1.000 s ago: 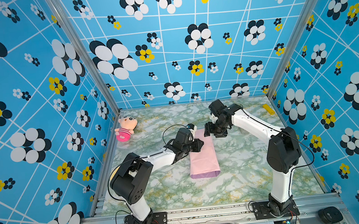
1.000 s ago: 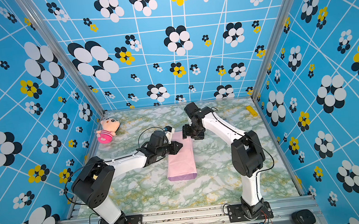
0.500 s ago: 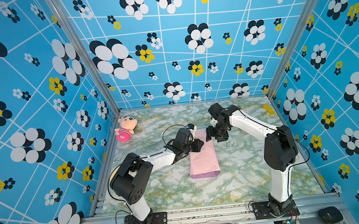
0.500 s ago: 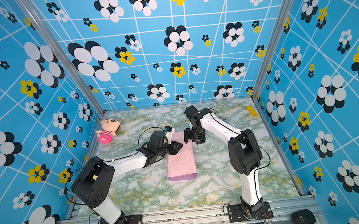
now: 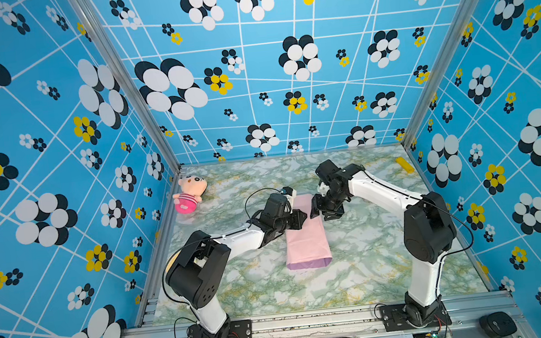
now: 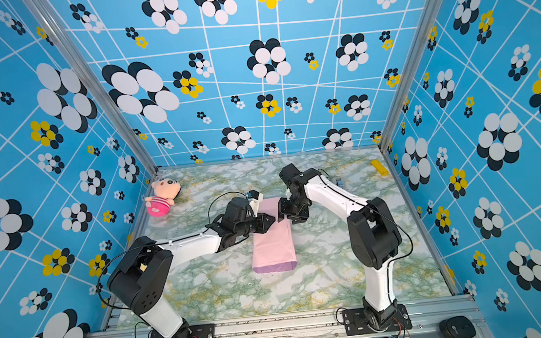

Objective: Wrap a gift box in wrapping paper
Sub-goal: Stick the wrapping paper to the gift box.

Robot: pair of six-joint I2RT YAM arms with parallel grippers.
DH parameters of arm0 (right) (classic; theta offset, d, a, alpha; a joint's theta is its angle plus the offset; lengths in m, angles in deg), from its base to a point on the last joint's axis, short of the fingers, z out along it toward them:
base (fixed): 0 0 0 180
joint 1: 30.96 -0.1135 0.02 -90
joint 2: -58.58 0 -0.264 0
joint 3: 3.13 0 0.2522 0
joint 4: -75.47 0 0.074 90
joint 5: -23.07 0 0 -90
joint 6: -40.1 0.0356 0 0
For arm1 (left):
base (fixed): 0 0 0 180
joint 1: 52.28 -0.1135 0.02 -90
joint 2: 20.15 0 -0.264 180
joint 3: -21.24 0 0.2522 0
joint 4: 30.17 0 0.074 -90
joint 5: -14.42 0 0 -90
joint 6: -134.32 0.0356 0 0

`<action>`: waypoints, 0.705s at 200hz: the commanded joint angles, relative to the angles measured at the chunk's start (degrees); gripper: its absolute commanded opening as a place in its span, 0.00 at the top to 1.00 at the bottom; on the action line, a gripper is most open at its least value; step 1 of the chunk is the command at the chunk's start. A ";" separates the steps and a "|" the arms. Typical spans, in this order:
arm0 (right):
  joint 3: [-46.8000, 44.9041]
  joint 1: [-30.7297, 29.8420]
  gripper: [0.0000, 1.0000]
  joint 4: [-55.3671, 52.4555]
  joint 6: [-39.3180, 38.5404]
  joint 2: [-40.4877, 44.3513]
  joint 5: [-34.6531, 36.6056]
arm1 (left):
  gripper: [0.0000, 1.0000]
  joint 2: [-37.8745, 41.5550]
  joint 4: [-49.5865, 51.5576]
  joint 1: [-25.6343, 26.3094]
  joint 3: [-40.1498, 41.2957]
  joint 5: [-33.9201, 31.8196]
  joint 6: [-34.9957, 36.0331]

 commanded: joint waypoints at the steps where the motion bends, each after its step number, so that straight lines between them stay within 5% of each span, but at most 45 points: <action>1: -0.09 -0.31 0.42 0.59 0.65 -1.15 -0.64 | 0.79 -2.42 13.40 0.19 3.38 -3.24 0.53; 141: -1.83 -0.32 0.50 4.24 1.31 -4.27 -3.07 | 0.79 -2.09 13.62 0.23 3.73 -3.41 0.69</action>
